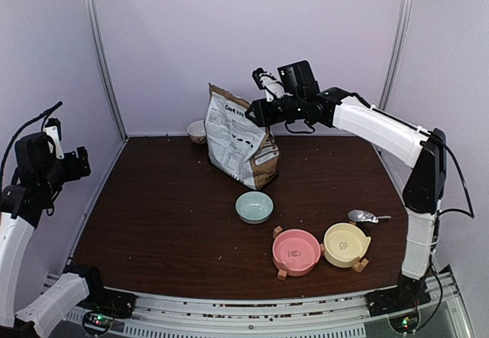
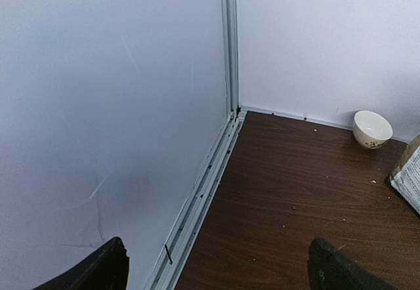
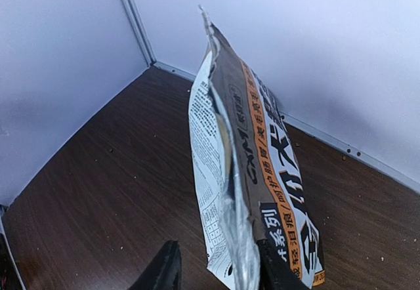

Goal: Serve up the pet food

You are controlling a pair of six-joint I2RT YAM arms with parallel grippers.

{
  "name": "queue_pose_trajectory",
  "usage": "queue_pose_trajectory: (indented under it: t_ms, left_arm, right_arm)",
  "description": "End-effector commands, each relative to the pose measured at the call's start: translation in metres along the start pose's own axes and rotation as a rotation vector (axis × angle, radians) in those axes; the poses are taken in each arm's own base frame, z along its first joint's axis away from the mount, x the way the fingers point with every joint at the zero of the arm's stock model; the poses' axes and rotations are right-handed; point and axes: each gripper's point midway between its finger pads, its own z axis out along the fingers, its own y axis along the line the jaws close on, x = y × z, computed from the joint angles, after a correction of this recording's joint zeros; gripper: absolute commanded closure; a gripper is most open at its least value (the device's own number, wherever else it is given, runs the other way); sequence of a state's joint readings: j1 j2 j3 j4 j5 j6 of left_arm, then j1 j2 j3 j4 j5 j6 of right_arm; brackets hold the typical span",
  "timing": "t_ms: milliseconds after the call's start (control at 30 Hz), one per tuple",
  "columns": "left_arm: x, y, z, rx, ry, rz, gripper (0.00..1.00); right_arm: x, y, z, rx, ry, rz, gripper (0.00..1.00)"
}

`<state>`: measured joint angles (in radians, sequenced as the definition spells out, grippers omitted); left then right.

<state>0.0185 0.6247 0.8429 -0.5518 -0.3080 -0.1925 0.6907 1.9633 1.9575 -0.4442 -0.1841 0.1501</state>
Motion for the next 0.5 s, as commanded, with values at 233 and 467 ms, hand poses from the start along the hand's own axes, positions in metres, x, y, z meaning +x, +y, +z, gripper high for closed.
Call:
queue_pose_trajectory:
  t_ms: [233,467]
  left_arm:
    - [-0.013,-0.002,-0.005,0.019,-0.036,-0.005,0.02]
    - [-0.014,-0.004,-0.005,0.026,-0.034,-0.005,0.02]
  right_arm:
    - [-0.01,-0.015,0.008,0.189,-0.029,-0.05,1.0]
    - [-0.047,0.035,0.012,0.036,-0.17,0.039,1.0]
